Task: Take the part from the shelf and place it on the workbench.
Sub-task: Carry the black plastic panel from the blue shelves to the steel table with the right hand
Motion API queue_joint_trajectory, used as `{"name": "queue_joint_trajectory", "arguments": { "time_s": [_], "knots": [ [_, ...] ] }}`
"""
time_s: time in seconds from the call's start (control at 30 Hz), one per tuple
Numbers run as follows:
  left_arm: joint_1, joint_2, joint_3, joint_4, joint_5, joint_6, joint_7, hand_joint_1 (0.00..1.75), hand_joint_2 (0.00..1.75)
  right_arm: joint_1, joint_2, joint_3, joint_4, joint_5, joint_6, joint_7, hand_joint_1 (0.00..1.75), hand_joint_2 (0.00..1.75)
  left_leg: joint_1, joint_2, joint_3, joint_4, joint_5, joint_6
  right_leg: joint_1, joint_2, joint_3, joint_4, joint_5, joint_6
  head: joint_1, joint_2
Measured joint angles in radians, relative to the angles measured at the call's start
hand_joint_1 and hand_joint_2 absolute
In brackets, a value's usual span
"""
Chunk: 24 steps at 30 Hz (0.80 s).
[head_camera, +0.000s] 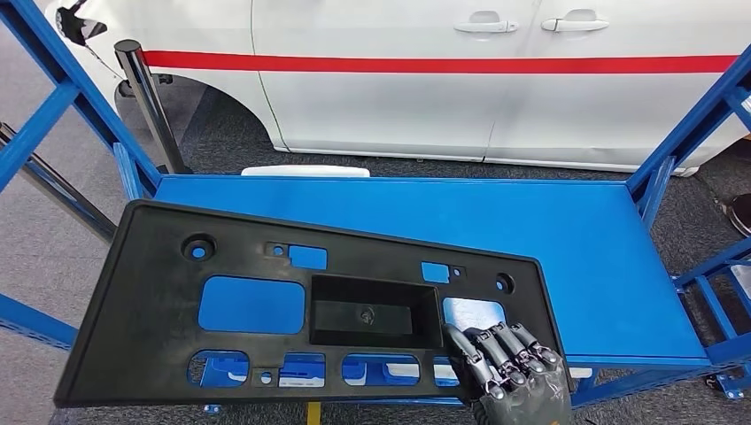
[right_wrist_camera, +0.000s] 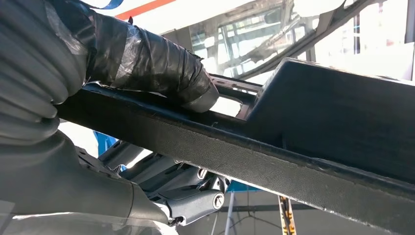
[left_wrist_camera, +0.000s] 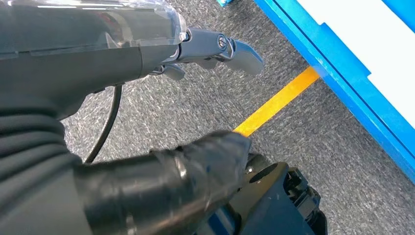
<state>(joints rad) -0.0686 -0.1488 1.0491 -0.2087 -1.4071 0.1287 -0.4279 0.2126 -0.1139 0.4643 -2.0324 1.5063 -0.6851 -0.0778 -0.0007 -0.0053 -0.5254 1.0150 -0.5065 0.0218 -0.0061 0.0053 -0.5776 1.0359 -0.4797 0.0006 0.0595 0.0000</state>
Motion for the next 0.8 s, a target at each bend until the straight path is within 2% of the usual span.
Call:
{"name": "queue_joint_trajectory", "arguments": {
  "time_s": [0.23, 0.57, 0.8],
  "knots": [
    [0.0, 0.0, 0.005, 0.0, -0.003, 0.049, 0.054, 0.0, 1.75, 0.016, 0.013, -0.003, 0.014, -0.033, 0.0, -0.013, 1.75, 1.75, 0.0, 0.0, 0.0, 0.0, 0.0, 0.0, 0.0, 0.0, 0.0, 0.0, 0.0, 0.0, 0.0, 0.0],
    [0.0, -0.005, 0.005, 0.0, -0.004, 0.083, 0.071, 0.0, 1.75, 0.057, 0.102, -0.084, 0.024, -0.134, 0.0, -0.177, 1.75, 1.75, 0.0, 0.0, 0.0, 0.0, 0.0, 0.0, 0.0, 0.0, 0.0, 0.0, 0.0, 0.0, 0.0, 0.0],
    [0.0, -0.006, 0.005, 0.0, -0.004, 0.084, 0.074, 0.0, 1.75, 0.073, 0.138, -0.118, 0.027, -0.146, 0.0, -0.206, 1.75, 1.75, 0.0, 0.0, 0.0, 0.0, 0.0, 0.0, 0.0, 0.0, 0.0, 0.0, 0.0, 0.0, 0.0, 0.0]
  ]
}}
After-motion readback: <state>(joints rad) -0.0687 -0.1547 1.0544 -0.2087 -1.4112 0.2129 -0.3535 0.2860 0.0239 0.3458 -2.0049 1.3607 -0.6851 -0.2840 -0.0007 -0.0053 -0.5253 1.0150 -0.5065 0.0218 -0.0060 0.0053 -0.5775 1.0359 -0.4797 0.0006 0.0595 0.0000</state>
